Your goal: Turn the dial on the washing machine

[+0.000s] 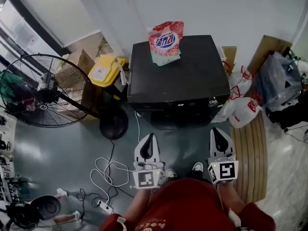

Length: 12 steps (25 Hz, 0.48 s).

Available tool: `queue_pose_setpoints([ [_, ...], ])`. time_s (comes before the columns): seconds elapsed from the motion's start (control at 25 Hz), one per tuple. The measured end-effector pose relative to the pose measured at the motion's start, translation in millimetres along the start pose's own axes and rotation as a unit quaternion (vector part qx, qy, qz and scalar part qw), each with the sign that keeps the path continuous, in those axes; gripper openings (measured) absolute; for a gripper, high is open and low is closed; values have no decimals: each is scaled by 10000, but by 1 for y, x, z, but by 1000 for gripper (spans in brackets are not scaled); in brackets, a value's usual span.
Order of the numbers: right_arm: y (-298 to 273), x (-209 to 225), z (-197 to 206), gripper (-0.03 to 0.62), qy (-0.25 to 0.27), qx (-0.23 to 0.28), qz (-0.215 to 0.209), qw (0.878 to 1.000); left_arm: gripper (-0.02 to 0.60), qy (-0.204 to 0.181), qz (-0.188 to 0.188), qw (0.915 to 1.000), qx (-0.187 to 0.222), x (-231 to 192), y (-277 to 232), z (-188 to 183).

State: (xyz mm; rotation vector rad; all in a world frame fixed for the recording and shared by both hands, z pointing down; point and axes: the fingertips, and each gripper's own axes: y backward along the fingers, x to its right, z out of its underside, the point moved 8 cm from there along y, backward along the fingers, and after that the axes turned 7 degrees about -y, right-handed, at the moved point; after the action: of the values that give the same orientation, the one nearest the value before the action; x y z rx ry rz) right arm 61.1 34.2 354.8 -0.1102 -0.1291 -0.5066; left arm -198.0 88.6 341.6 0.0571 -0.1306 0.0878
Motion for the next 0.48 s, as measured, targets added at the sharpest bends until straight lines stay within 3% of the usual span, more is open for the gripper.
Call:
queue_pose_setpoints([
  [0.48,-1,1,-1,8,67,59,-37,10000,9,-30,13,10000,3,9,2,1],
])
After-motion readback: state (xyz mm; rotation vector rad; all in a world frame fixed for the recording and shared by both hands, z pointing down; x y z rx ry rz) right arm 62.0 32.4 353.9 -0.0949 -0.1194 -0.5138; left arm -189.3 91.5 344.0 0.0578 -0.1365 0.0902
